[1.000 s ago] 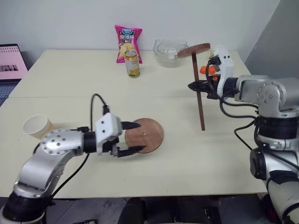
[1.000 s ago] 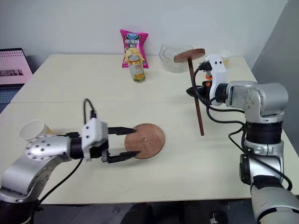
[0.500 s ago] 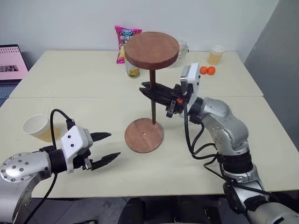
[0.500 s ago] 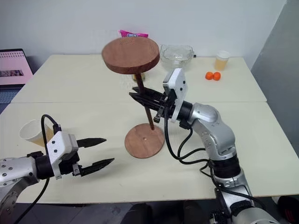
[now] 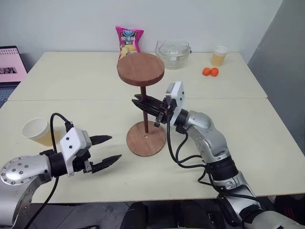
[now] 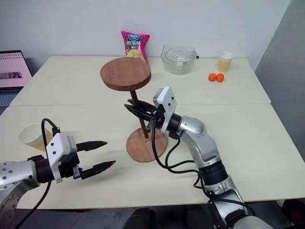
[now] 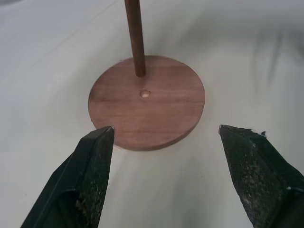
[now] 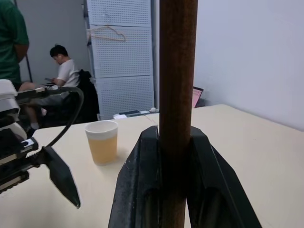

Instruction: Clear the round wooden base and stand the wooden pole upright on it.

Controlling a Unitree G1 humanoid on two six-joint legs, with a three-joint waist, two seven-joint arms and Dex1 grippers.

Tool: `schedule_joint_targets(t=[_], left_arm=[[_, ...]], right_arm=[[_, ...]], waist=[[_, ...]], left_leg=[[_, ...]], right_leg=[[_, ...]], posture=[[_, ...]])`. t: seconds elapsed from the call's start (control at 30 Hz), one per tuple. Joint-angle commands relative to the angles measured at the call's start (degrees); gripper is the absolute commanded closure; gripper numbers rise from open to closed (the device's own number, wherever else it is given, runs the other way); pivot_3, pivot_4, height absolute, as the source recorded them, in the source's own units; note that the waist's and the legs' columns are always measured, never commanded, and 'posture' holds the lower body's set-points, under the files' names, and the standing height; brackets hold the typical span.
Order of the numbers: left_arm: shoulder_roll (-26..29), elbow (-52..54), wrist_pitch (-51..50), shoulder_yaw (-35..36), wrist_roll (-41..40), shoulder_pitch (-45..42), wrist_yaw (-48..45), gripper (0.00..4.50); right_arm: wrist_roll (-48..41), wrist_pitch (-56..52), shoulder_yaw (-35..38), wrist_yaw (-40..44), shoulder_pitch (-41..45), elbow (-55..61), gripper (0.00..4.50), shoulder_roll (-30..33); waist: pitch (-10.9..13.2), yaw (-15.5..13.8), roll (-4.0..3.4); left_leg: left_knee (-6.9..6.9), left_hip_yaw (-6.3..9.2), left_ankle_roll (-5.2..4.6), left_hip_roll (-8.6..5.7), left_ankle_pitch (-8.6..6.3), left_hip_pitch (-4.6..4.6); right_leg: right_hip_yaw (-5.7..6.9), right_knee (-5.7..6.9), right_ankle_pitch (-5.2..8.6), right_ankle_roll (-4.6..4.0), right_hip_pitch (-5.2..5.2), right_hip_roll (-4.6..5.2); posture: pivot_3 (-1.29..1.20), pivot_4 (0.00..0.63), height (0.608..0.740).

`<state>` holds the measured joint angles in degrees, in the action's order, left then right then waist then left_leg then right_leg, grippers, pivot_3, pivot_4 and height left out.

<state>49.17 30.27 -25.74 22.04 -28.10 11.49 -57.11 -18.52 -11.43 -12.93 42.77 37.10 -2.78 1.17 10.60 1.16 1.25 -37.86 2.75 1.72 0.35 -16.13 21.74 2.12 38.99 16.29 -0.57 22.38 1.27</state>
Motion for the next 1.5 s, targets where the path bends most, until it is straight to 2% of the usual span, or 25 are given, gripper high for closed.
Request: schedule_joint_targets(t=[0.03,1.2,1.37,1.5], left_arm=[[0.9,-0.7,1.6,-0.6,0.8,-1.5,0.0,0.84],[0.4,-6.8,10.5,-3.5,4.2,-0.4,-2.4,0.84],[0.2,-6.1,9.6,-4.0,3.5,-1.5,-1.9,0.84],[-1.0,-4.5,6.8,-3.6,-0.3,-4.0,-0.7,0.84]], right_arm=[[1.3,3.3,-0.6,-0.3,0.5,-0.5,4.24,-1.2],[4.9,5.3,-3.2,0.2,-2.4,-2.8,4.24,-0.1],[5.7,4.8,-4.4,0.7,-3.0,-2.8,4.24,0.7],[6.3,4.8,-5.2,1.1,-4.1,-3.7,4.24,1.3]], waist=[[0.0,0.0,0.00],[0.0,0.1,0.01],[0.0,0.1,0.02],[0.0,0.0,0.05]], left_leg=[[0.00,0.00,0.00,0.00,0.00,0.00],[0.01,0.00,0.00,0.01,-0.01,0.00],[0.01,0.00,0.00,0.01,-0.01,0.00],[0.01,0.00,0.00,0.01,-0.01,0.00]], right_leg=[[0.00,0.00,0.00,0.00,0.00,0.00],[0.00,0.00,0.00,-0.01,0.01,0.00],[0.00,0.00,0.00,-0.01,0.00,0.00],[0.01,0.00,0.00,0.00,-0.01,0.00]], posture=[[0.00,0.150,0.740],[0.00,0.150,0.740],[0.00,0.150,0.740],[0.00,0.150,0.740]])
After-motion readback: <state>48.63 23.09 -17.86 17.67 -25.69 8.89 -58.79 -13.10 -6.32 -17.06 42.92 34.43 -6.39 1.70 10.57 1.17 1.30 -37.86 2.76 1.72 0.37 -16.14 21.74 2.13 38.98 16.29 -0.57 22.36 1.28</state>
